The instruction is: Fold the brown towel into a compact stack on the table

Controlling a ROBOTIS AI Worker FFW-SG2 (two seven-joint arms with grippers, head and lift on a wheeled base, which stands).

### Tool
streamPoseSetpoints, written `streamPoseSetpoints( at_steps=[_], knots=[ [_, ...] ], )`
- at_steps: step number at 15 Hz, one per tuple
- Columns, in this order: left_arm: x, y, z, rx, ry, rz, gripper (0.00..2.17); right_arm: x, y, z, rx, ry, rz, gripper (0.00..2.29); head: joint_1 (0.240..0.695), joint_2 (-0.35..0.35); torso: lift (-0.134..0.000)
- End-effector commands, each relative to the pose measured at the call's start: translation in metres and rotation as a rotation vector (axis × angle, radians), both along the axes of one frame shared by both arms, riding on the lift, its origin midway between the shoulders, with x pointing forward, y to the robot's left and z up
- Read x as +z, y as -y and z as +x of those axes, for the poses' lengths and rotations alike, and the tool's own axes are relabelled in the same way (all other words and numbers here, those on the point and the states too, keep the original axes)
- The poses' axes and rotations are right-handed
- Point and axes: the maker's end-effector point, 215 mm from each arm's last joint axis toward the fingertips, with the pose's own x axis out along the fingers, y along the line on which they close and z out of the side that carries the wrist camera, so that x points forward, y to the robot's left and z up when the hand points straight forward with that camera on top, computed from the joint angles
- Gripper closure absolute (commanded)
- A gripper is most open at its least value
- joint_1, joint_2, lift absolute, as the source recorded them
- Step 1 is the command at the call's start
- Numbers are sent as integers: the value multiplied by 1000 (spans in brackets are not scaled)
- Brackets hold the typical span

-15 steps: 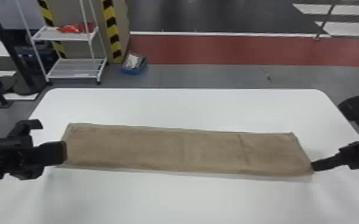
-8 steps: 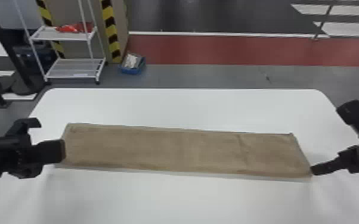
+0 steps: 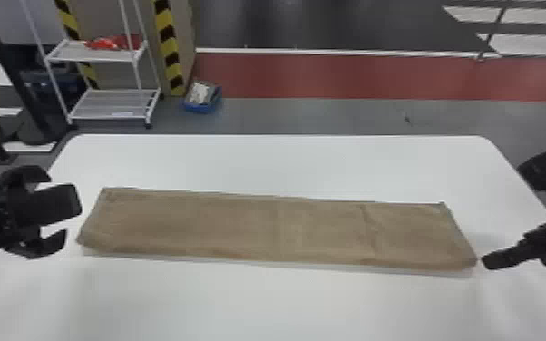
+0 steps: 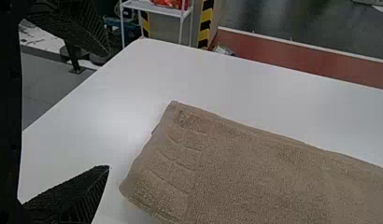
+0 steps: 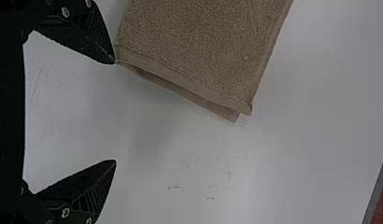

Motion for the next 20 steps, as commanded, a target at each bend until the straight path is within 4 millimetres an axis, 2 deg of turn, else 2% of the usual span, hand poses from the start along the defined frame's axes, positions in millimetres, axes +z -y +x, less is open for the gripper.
streamPoseSetpoints(
  at_steps=[1,2,5,7,10,13,16,20],
  knots=[
    [4,-3,4,65,12,-99,19,10,8,0,-13,22,4,134,695,-28,-124],
    [6,-2,6,92,22,-153,19,17,17,-2,-30,36,8,134,695,-29,-124],
    [14,-12,19,267,57,-363,29,28,23,-5,-43,61,26,134,695,-39,-124],
    [10,-22,15,418,26,-544,53,28,31,-13,-51,59,23,134,695,-40,-124],
    [5,-21,4,560,-12,-760,144,23,41,-28,-62,50,16,134,695,-41,-124],
    [7,6,-4,661,-87,-972,161,23,51,-40,-74,47,5,134,695,-48,-124],
    [13,40,5,659,-135,-1085,161,33,62,-48,-88,63,-3,134,695,-101,-124],
    [-2,53,21,698,-138,-1064,211,43,79,-62,-106,80,-6,134,695,-158,-124]
  ],
)
